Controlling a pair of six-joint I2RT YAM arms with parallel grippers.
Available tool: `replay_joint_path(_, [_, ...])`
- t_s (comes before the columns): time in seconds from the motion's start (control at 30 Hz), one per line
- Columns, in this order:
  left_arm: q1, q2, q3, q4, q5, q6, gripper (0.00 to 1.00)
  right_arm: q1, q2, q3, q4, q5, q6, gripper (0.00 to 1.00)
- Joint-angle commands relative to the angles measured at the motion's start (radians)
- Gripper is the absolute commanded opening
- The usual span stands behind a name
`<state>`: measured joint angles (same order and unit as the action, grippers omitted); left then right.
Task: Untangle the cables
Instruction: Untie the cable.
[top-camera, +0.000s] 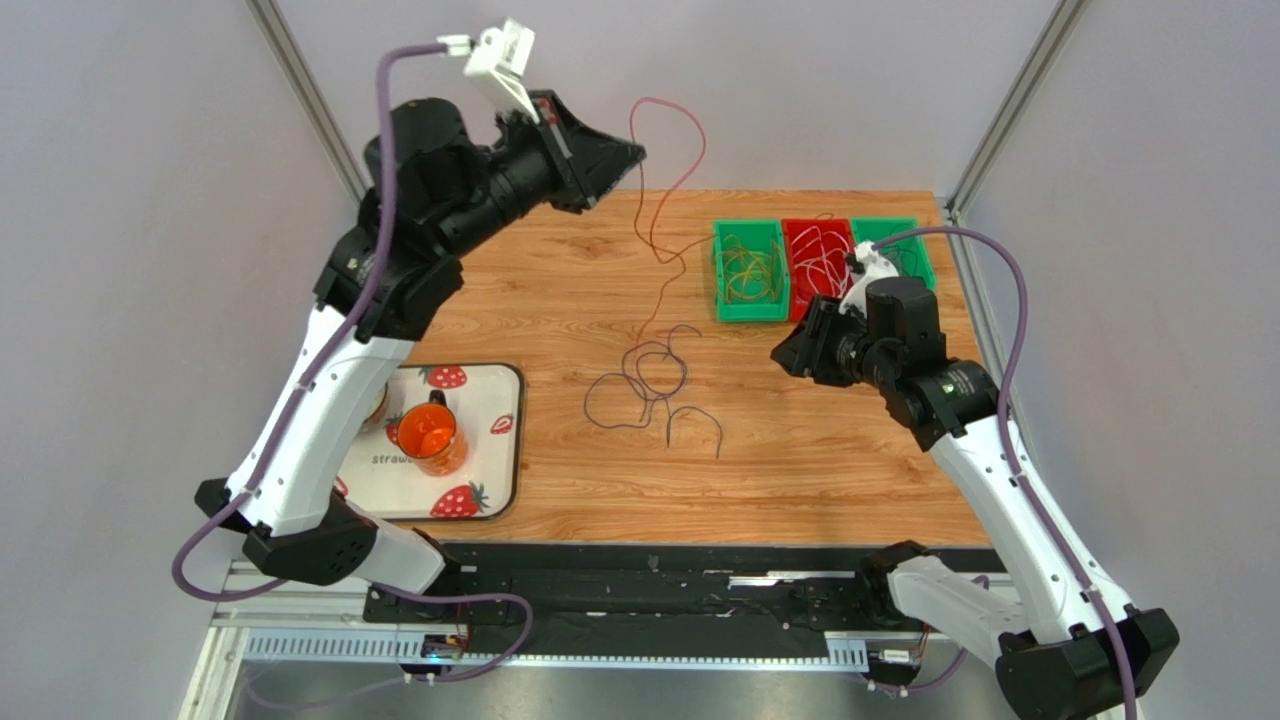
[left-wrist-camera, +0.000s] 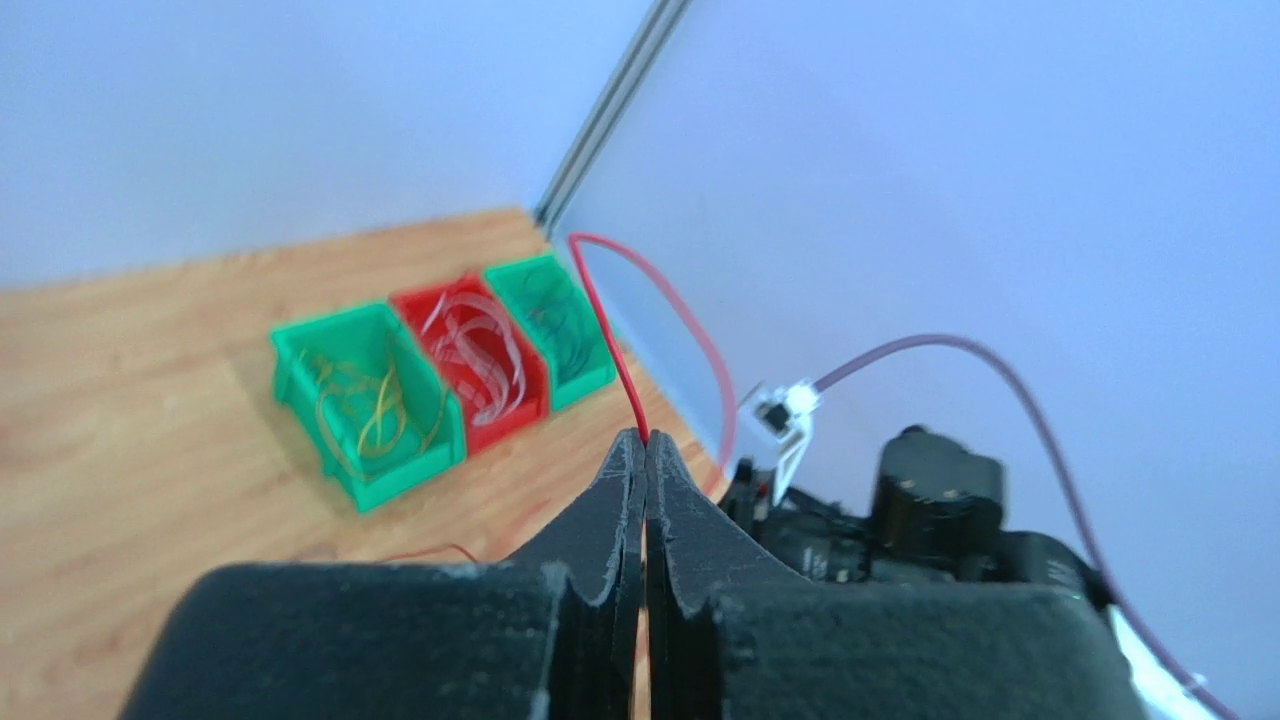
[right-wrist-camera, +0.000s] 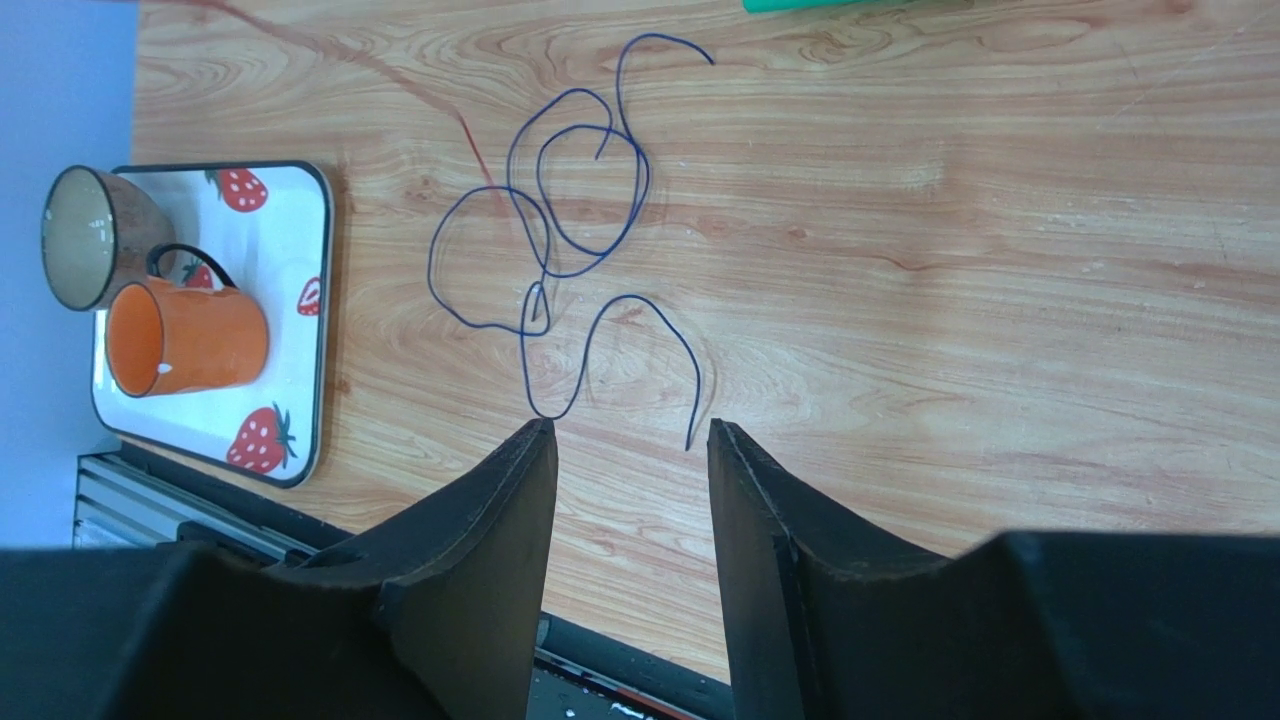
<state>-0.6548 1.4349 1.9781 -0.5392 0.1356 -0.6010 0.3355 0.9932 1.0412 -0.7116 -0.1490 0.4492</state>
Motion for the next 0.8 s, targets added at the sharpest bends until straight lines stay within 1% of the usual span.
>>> replay_joint_path(0.0, [-0.003, 0.028, 0.235, -0.018, 0.088, 0.107, 0.00, 0.004, -0.047, 0.049, 0.015, -0.018, 0.017, 0.45])
replay_joint_path(0.07, [-0.003, 0.047, 0.327, -0.005, 0.105, 0.110, 0.00, 0.004, -0.067, 0.049, 0.017, -0.018, 0.019, 0.46])
replay_joint_path(0.1, [-0.003, 0.050, 0.343, 0.005, 0.130, 0.104, 0.00, 0.004, -0.073, 0.048, 0.018, -0.017, 0.022, 0.45])
replay_joint_path(0.13, [-0.003, 0.047, 0.350, 0.039, 0.145, 0.101, 0.00, 0.004, -0.079, 0.048, 0.018, -0.015, 0.020, 0.46])
replay_joint_path(0.23, [-0.003, 0.018, 0.308, 0.088, 0.179, 0.076, 0.00, 0.004, -0.100, 0.046, 0.021, -0.004, 0.020, 0.46])
replay_joint_path(0.33, [-0.003, -0.042, 0.164, 0.123, 0.171, 0.070, 0.00, 0.002, -0.120, 0.043, 0.023, 0.017, 0.013, 0.46])
replay_joint_path(0.37, [-0.003, -0.060, 0.066, 0.134, 0.164, 0.067, 0.00, 0.002, -0.125, 0.042, 0.021, 0.031, 0.008, 0.46])
replay_joint_path(0.43, [-0.002, -0.117, -0.040, 0.163, 0.141, 0.049, 0.00, 0.004, -0.131, 0.040, 0.017, 0.043, 0.002, 0.45])
replay_joint_path(0.47, [-0.003, -0.135, -0.159, 0.182, 0.136, 0.038, 0.00, 0.004, -0.133, 0.039, 0.015, 0.051, 0.002, 0.45])
replay_joint_path(0.53, [-0.003, -0.186, -0.290, 0.255, 0.140, -0.011, 0.00, 0.004, -0.136, 0.037, 0.014, 0.055, 0.000, 0.46])
replay_joint_path(0.57, [-0.002, -0.195, -0.406, 0.274, 0.145, -0.025, 0.00, 0.002, -0.137, 0.031, 0.014, 0.058, 0.002, 0.46])
replay_joint_path(0.67, [-0.002, -0.189, -0.571, 0.289, 0.142, -0.074, 0.00, 0.002, -0.143, 0.019, 0.017, 0.049, 0.008, 0.45])
replay_joint_path(0.73, [-0.003, -0.150, -0.625, 0.274, 0.147, -0.112, 0.00, 0.004, -0.145, 0.013, 0.023, 0.034, 0.008, 0.45])
replay_joint_path(0.77, [-0.003, -0.131, -0.672, 0.281, 0.191, -0.135, 0.00, 0.004, -0.145, 0.005, 0.027, 0.025, 0.005, 0.46])
